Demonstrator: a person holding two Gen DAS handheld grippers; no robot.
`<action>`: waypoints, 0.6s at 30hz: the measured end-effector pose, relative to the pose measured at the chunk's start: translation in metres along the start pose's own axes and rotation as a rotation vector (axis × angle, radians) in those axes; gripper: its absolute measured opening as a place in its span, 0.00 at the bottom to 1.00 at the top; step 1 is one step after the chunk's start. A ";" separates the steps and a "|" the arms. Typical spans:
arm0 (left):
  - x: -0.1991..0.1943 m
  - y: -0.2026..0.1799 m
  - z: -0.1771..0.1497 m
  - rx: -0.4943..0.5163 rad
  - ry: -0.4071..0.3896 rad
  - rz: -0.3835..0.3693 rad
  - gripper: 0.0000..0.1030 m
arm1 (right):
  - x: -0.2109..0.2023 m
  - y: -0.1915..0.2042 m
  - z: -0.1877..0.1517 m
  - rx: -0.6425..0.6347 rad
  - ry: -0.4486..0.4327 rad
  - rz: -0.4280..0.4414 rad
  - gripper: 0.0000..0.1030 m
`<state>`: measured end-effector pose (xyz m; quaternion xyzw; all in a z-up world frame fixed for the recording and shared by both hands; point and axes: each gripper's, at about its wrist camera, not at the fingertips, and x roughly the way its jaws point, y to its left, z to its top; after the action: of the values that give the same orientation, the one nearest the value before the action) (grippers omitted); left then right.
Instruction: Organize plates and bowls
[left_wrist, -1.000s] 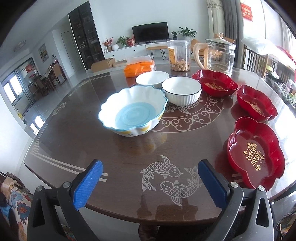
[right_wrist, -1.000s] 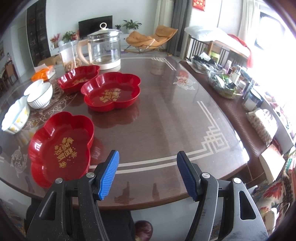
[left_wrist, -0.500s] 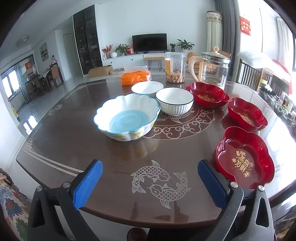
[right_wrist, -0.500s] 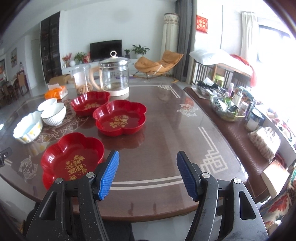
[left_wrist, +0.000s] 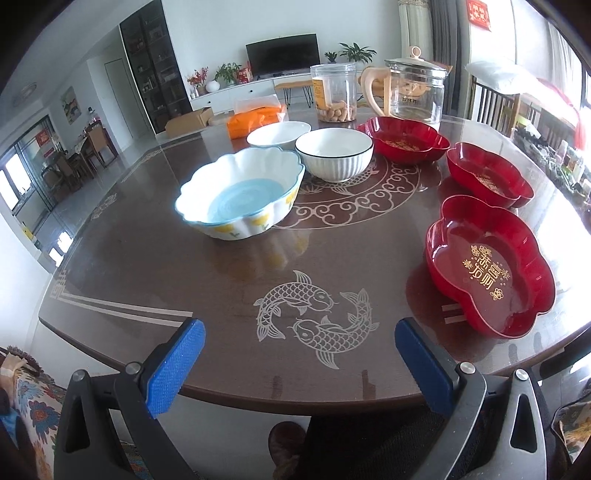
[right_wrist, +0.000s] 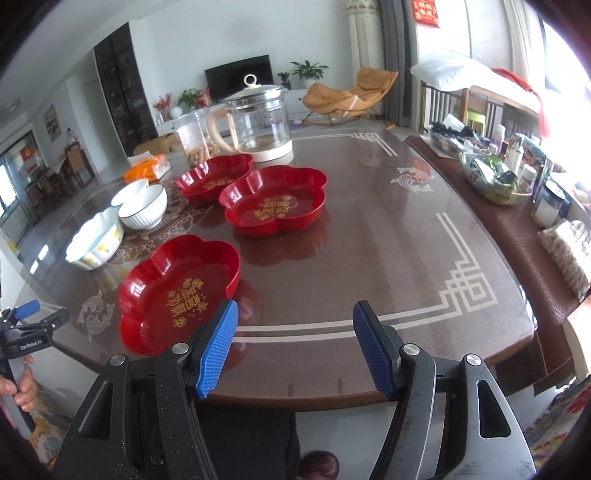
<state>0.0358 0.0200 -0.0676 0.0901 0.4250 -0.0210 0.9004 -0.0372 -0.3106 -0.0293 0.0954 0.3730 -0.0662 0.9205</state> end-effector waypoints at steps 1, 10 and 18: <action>-0.002 -0.001 0.001 0.006 -0.005 0.010 0.99 | 0.001 0.000 0.001 -0.006 0.011 -0.004 0.67; -0.011 -0.002 0.011 0.031 -0.026 0.086 0.99 | -0.005 -0.005 0.008 -0.090 0.011 -0.030 0.69; -0.010 -0.006 0.016 0.045 -0.037 0.109 0.99 | 0.001 -0.013 -0.001 -0.072 0.056 -0.014 0.69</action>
<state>0.0404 0.0113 -0.0506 0.1331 0.4023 0.0170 0.9056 -0.0403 -0.3233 -0.0325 0.0613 0.4014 -0.0565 0.9121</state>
